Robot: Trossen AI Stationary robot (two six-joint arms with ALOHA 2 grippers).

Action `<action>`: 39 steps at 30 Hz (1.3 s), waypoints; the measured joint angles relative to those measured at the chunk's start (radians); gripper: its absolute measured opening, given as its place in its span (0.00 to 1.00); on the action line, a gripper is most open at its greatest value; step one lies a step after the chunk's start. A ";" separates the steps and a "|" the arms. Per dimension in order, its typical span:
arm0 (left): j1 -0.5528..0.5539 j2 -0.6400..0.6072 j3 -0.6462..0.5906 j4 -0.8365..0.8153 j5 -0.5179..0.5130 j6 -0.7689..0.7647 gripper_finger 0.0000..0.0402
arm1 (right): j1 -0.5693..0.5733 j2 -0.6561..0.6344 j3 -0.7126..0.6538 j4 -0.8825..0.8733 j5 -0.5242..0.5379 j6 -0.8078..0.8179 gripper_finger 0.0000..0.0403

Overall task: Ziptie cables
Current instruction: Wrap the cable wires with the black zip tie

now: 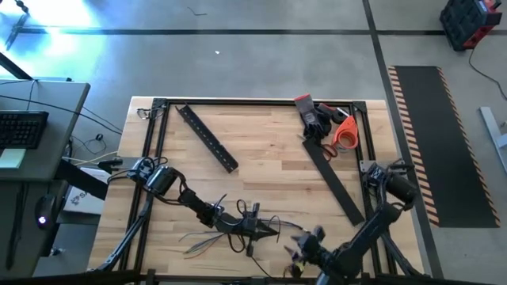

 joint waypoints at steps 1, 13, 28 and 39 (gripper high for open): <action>-0.002 0.000 0.000 0.000 -0.007 0.009 0.00 | 0.004 0.015 0.000 0.048 0.029 -0.001 0.44; -0.002 0.000 0.000 -0.005 -0.034 0.028 0.00 | -0.075 0.064 0.000 0.172 0.081 -0.053 0.43; -0.002 0.000 0.000 -0.006 -0.039 0.027 0.00 | -0.083 0.060 0.056 0.060 0.079 -0.046 0.27; -0.007 -0.001 0.000 -0.006 0.023 0.073 0.05 | -0.084 0.059 0.056 0.044 0.050 -0.054 0.00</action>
